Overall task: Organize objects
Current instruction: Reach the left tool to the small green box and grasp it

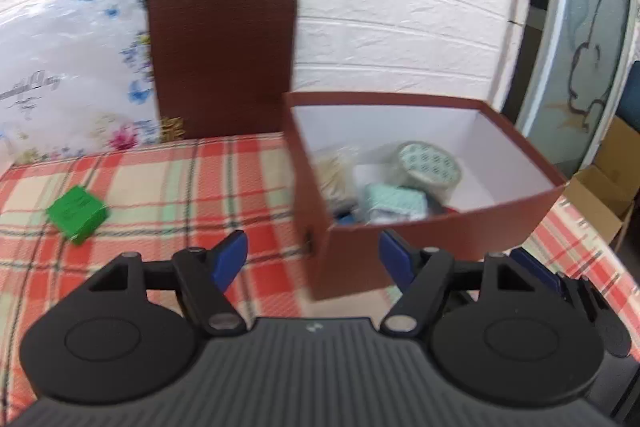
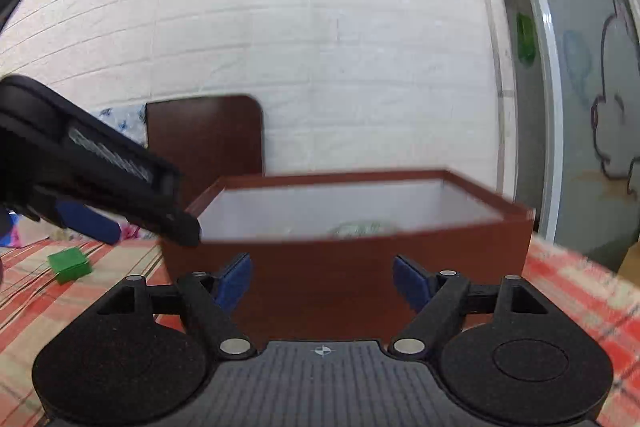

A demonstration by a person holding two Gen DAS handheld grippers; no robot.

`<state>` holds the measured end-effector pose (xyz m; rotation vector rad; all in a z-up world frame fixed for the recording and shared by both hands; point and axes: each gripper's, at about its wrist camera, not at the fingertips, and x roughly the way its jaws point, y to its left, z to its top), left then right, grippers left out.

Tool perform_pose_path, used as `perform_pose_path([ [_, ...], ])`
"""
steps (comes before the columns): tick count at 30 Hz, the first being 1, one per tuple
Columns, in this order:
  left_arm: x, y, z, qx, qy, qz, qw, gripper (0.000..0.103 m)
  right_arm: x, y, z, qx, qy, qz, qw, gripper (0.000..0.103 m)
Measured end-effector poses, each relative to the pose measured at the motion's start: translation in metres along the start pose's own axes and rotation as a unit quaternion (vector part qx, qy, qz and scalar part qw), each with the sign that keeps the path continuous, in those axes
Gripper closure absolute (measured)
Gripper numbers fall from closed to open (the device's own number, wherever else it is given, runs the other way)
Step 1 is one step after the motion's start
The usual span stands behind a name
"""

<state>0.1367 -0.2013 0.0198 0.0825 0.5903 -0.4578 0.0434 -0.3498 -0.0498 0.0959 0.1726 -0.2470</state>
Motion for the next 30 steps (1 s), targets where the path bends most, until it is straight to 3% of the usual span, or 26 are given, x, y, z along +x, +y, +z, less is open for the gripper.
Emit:
perform_pose_path([
  [3, -0.003, 0.018, -0.018, -0.002, 0.027, 0.044, 0.9987, 0.029, 0.022, 0.008, -0.007, 0.016, 0.046, 0.026, 0.998, 0.025],
  [9, -0.011, 0.052, -0.056, -0.010, 0.065, 0.101, 0.9927, 0.029, 0.022, 0.021, -0.015, 0.023, 0.099, 0.020, 0.995, 0.025],
  [14, -0.018, 0.076, -0.082, -0.023, 0.082, 0.120, 0.9892, 0.029, 0.013, 0.035, -0.023, 0.039, 0.130, 0.032, 0.990, 0.025],
  [24, -0.023, 0.103, -0.111, -0.032, 0.089, 0.147, 0.9846, 0.025, -0.010, 0.097, -0.034, -0.054, 0.155, 0.078, 0.983, 0.026],
  [30, -0.023, 0.109, -0.120, -0.028, 0.072, 0.149, 0.9859, 0.016, 0.001, 0.082, -0.034, -0.009, 0.181, 0.076, 0.981, 0.026],
])
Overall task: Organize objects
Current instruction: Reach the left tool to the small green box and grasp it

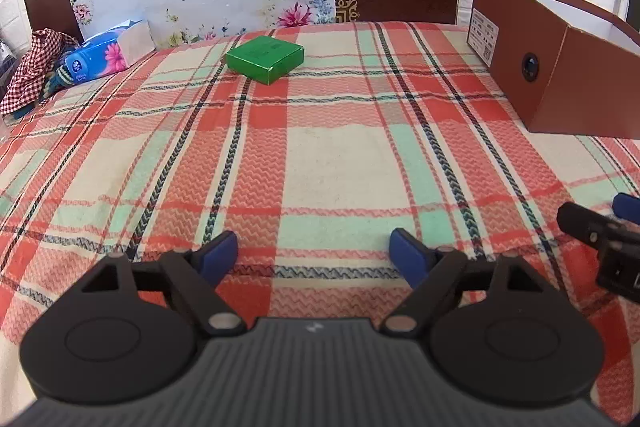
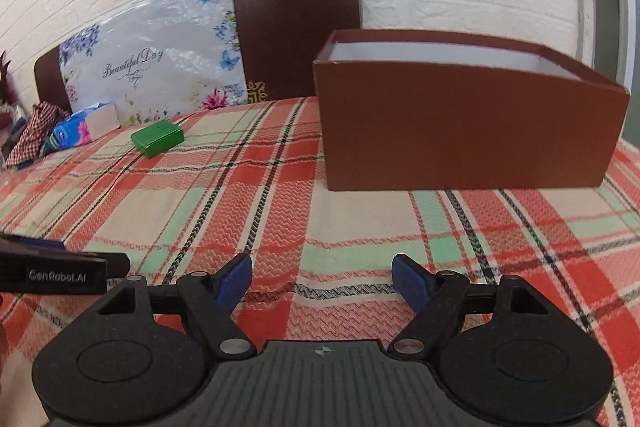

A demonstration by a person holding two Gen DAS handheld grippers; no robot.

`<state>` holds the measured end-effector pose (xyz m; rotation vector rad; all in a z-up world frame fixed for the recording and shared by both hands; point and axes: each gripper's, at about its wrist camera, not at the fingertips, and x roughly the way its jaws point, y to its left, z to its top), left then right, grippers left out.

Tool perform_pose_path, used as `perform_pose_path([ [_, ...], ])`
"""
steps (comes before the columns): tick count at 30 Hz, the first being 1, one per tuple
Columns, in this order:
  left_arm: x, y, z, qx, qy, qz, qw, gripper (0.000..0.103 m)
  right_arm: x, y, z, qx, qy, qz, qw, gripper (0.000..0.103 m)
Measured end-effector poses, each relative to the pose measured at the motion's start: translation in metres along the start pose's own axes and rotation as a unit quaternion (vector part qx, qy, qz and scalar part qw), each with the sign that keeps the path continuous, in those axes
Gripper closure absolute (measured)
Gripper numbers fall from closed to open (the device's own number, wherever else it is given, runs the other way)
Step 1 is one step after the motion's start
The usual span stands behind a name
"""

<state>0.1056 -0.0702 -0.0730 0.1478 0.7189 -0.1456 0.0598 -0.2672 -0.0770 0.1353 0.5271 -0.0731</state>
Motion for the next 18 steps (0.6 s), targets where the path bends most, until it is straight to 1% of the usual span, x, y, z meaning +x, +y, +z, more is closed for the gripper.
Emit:
perform_pose_path([
  [2, 0.001, 0.001, -0.003, 0.006, -0.008, 0.001, 1.0000, 0.013, 0.002, -0.001, 0.000, 0.004, 0.004, 0.000, 1.000, 0.025],
  [8, 0.004, 0.008, -0.010, 0.005, -0.029, -0.009, 0.9995, 0.006, 0.005, 0.005, -0.002, -0.015, 0.012, -0.008, 1.000, 0.022],
  [12, 0.004, 0.008, -0.013, 0.006, -0.041, -0.012, 0.9991, 0.006, 0.005, 0.008, -0.002, -0.024, 0.017, -0.011, 1.000, 0.020],
  [18, 0.003, 0.010, -0.015, 0.001, -0.047, -0.018, 0.9987, 0.006, 0.005, 0.010, -0.002, -0.028, 0.018, -0.015, 0.999, 0.020],
])
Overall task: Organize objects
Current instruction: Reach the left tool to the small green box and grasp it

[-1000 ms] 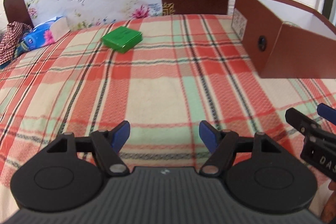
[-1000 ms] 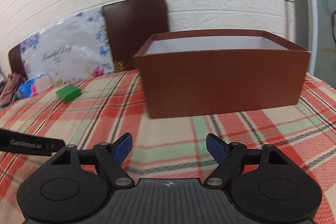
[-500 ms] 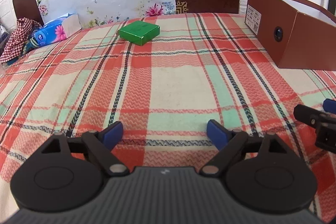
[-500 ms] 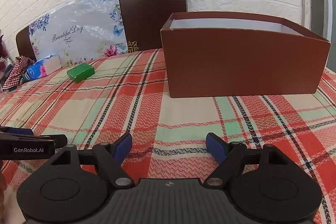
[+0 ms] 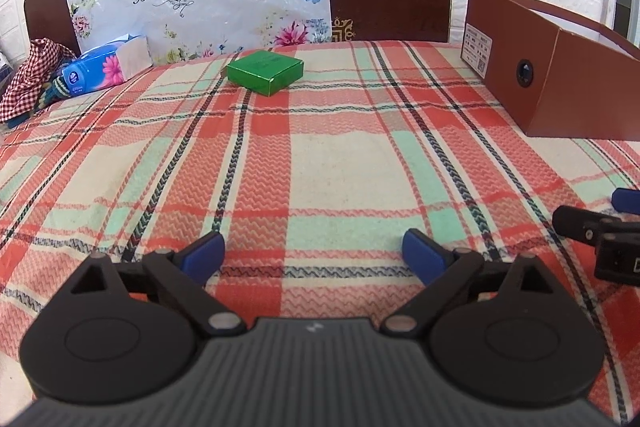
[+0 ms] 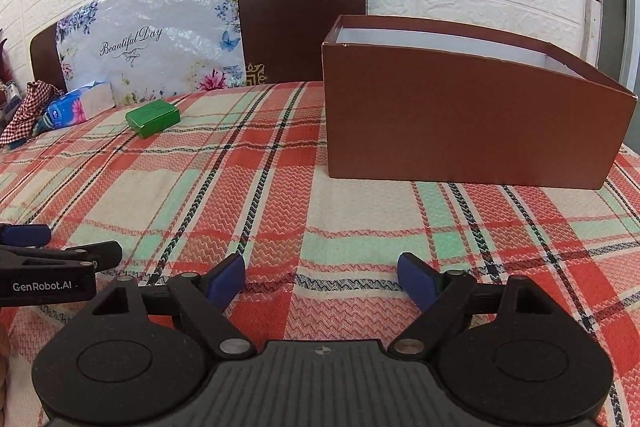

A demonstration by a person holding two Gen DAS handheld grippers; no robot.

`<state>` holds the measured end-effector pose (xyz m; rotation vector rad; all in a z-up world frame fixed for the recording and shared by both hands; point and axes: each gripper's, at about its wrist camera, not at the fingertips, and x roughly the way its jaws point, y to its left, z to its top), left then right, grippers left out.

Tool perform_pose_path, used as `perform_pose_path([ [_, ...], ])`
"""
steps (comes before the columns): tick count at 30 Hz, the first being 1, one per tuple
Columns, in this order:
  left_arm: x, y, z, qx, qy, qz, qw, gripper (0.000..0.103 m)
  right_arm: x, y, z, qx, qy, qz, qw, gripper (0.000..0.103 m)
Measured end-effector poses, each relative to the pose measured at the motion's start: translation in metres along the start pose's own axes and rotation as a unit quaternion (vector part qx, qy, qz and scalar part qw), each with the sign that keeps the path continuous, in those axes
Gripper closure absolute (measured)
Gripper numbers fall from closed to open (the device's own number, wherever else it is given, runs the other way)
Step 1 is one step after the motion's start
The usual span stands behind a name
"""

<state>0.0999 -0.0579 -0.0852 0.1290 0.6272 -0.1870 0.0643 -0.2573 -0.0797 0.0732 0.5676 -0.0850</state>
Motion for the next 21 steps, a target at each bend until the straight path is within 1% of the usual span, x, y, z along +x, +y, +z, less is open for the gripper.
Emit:
perform_pose_path([
  [6, -0.003, 0.003, -0.001, 0.000, -0.001, -0.006, 1.0000, 0.006, 0.001, -0.001, 0.001, -0.006, 0.000, -0.002, 1.000, 0.019],
  [9, -0.003, 0.013, -0.001, 0.008, 0.000, -0.011, 0.9999, 0.004, 0.000, 0.001, 0.001, -0.013, 0.003, -0.011, 1.000, 0.019],
  [12, -0.002, 0.041, 0.000, 0.014, -0.004, 0.012, 0.9998, 0.003, -0.002, 0.005, -0.002, -0.021, 0.006, -0.020, 1.000, 0.018],
  [14, 0.002, 0.074, 0.002, 0.011, -0.008, 0.044, 0.9990, 0.002, -0.005, 0.009, -0.003, -0.027, 0.005, -0.021, 0.999, 0.018],
  [15, 0.005, 0.091, 0.003, 0.007, -0.010, 0.063, 0.9979, 0.000, -0.005, 0.012, -0.003, -0.034, 0.007, -0.017, 0.999, 0.018],
  [16, 0.008, 0.110, 0.004, -0.007, -0.008, 0.082, 0.9966, 0.000, -0.005, 0.017, -0.003, -0.042, 0.010, -0.011, 0.999, 0.018],
  [17, 0.012, 0.131, 0.006, -0.032, -0.004, 0.090, 0.9954, 0.000, -0.005, 0.023, -0.002, -0.051, 0.012, -0.002, 0.999, 0.018],
  [18, 0.016, 0.150, 0.006, -0.063, 0.003, 0.091, 0.9938, 0.000, -0.003, 0.030, 0.000, -0.063, 0.014, 0.012, 0.998, 0.019],
  [19, 0.019, 0.171, 0.006, -0.107, 0.009, 0.083, 0.9908, 0.000, 0.001, 0.039, 0.003, -0.075, 0.016, 0.024, 0.997, 0.019],
  [20, 0.019, 0.184, 0.006, -0.134, 0.001, 0.087, 0.9871, 0.000, 0.006, 0.049, 0.006, -0.088, 0.017, 0.037, 0.995, 0.019],
  [21, 0.020, 0.188, 0.005, -0.146, -0.001, 0.098, 0.9845, 0.000, 0.012, 0.060, 0.012, -0.097, 0.017, 0.050, 0.994, 0.019],
])
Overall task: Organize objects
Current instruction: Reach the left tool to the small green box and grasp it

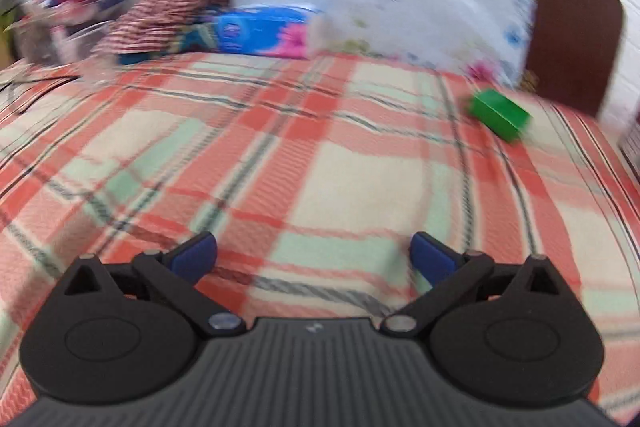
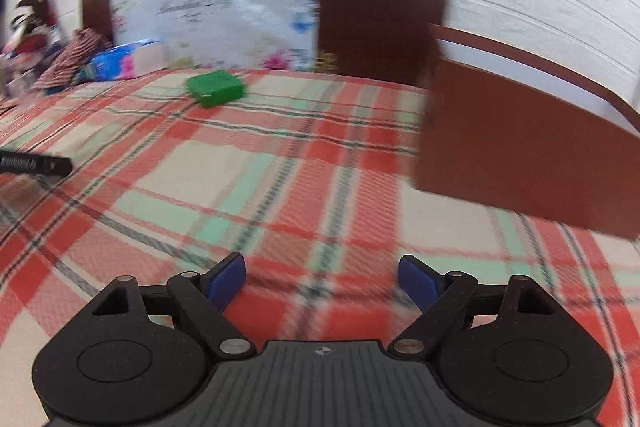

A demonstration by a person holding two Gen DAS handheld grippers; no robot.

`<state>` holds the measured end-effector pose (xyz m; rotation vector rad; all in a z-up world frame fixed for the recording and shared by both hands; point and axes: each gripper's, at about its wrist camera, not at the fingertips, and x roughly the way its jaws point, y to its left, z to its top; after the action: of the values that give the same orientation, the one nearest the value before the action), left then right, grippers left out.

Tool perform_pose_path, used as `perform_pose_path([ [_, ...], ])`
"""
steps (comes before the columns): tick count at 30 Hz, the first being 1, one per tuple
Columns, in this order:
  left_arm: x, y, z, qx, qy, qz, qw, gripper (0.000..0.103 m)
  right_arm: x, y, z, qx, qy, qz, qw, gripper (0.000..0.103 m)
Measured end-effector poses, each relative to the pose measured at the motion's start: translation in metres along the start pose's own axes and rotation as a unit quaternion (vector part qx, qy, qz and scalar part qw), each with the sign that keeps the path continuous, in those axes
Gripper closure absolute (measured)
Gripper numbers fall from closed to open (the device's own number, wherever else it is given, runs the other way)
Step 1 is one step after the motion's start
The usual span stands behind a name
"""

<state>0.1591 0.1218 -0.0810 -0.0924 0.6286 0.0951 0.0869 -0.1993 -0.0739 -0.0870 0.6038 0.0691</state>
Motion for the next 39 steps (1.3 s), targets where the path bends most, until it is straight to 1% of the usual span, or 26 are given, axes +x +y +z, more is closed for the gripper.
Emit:
perform_pose_path([
  [3, 0.000, -0.006, -0.001, 0.015, -0.008, 0.011, 0.9998, 0.000, 0.034, 0.030, 0.030, -0.033, -0.005, 0.030, 0.999, 0.019],
  [5, 0.001, -0.003, -0.001, 0.008, -0.007, 0.007, 0.9999, 0.000, 0.063, 0.048, 0.054, -0.066, -0.024, 0.038, 0.997, 0.019],
  [9, 0.002, -0.005, -0.001, 0.006, -0.008, 0.011, 0.9999, 0.000, 0.120, 0.081, 0.104, -0.138, -0.070, 0.036, 0.987, 0.008],
  [11, 0.001, -0.007, -0.002, 0.005, -0.008, 0.014, 0.9999, 0.000, 0.146, 0.091, 0.124, -0.156, -0.087, 0.024, 0.984, 0.006],
  [12, 0.002, -0.007, -0.002, 0.005, -0.008, 0.014, 0.9999, 0.000, 0.159, 0.094, 0.133, -0.159, -0.085, 0.025, 0.983, 0.005],
  [14, 0.003, -0.006, 0.000, 0.005, -0.007, 0.014, 0.9999, 0.000, 0.182, 0.094, 0.143, -0.157, -0.051, 0.051, 0.985, 0.007],
  [15, 0.003, -0.007, 0.000, 0.004, -0.007, 0.014, 0.9999, 0.000, 0.186, 0.090, 0.147, -0.138, -0.045, 0.067, 0.987, 0.009],
  [16, 0.004, -0.007, 0.000, 0.003, -0.008, 0.014, 0.9999, 0.000, 0.190, 0.084, 0.151, -0.117, -0.030, 0.085, 0.989, 0.020],
  [17, 0.004, -0.007, 0.000, 0.003, -0.008, 0.015, 0.9998, 0.000, 0.189, 0.078, 0.148, -0.090, -0.020, 0.114, 0.989, 0.028],
  [18, 0.004, -0.007, 0.000, 0.003, -0.008, 0.016, 0.9998, 0.000, 0.185, 0.073, 0.145, -0.075, -0.022, 0.121, 0.990, 0.035],
  [19, 0.004, -0.008, 0.000, 0.004, -0.008, 0.017, 0.9998, 0.000, 0.178, 0.070, 0.141, -0.069, -0.021, 0.119, 0.990, 0.037],
  [23, 0.004, -0.008, 0.000, 0.006, -0.008, 0.017, 0.9998, 0.000, 0.135, 0.063, 0.108, -0.060, -0.018, 0.130, 0.990, 0.038],
  [27, 0.004, -0.010, 0.000, 0.010, -0.005, 0.021, 0.9997, 0.000, 0.068, 0.048, 0.057, -0.061, -0.009, 0.129, 0.990, 0.038],
  [29, 0.003, -0.012, 0.000, 0.017, -0.005, 0.025, 0.9995, 0.000, 0.032, 0.035, 0.030, -0.061, -0.006, 0.115, 0.991, 0.038],
  [30, 0.002, -0.014, -0.001, 0.019, -0.005, 0.028, 0.9994, 0.000, 0.014, 0.026, 0.017, -0.057, -0.005, 0.099, 0.994, 0.038],
  [32, -0.003, -0.021, -0.003, 0.022, 0.001, 0.048, 0.9986, 0.000, -0.019, 0.007, -0.008, -0.034, -0.003, 0.065, 0.997, 0.038],
  [33, -0.007, -0.026, -0.005, 0.014, 0.007, 0.058, 0.9982, 0.000, -0.033, 0.000, -0.019, -0.018, -0.004, 0.052, 0.998, 0.038],
  [34, -0.014, -0.033, -0.007, 0.004, 0.016, 0.047, 0.9988, 0.000, -0.046, -0.007, -0.029, -0.003, -0.006, 0.037, 0.999, 0.038],
  [35, -0.023, -0.045, -0.010, 0.003, 0.024, 0.018, 0.9995, 0.000, -0.058, -0.014, -0.039, 0.010, -0.011, 0.022, 1.000, 0.038],
  [37, -0.045, -0.081, -0.019, 0.026, 0.038, -0.044, 0.9979, 0.000, -0.070, -0.018, -0.049, 0.014, -0.021, -0.009, 1.000, 0.035],
  [38, -0.056, -0.099, -0.023, 0.031, 0.051, -0.086, 0.9945, 0.004, -0.073, -0.017, -0.053, 0.014, -0.025, -0.011, 1.000, 0.033],
  [39, -0.066, -0.116, -0.026, 0.031, 0.072, -0.136, 0.9875, 0.007, -0.073, -0.018, -0.053, 0.013, -0.026, -0.010, 1.000, 0.031],
])
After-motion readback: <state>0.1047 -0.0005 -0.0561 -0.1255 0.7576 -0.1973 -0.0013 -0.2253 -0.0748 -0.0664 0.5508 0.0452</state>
